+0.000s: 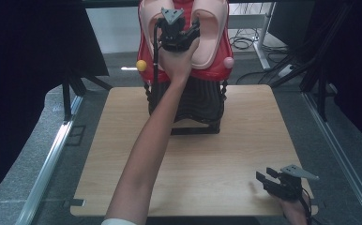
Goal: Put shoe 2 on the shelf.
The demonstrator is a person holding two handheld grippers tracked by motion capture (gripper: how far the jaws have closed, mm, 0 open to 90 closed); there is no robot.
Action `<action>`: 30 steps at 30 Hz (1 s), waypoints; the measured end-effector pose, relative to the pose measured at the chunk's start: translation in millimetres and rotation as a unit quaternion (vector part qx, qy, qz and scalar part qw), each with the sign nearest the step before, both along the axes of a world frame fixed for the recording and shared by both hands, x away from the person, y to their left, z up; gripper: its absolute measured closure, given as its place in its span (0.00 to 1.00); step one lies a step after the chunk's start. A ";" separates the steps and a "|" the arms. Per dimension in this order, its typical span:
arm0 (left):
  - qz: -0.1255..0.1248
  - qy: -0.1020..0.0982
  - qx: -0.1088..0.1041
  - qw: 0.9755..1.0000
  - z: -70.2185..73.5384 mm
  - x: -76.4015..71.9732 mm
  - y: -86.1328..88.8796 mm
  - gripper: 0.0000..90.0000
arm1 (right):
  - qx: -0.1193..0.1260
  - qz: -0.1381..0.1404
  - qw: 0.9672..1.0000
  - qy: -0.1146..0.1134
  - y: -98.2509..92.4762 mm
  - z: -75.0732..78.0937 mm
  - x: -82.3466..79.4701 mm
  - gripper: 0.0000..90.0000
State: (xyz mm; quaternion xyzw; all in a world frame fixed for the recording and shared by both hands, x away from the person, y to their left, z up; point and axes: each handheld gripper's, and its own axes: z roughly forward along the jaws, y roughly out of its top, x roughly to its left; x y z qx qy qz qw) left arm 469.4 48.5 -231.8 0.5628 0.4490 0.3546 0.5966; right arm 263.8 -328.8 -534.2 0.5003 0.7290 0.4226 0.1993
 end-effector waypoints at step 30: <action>-0.151 0.014 0.032 0.988 -69.8 -92.4 40.6 0.59 | -0.014 0.003 1.000 0.001 9.3 -2.7 -1.4 0.52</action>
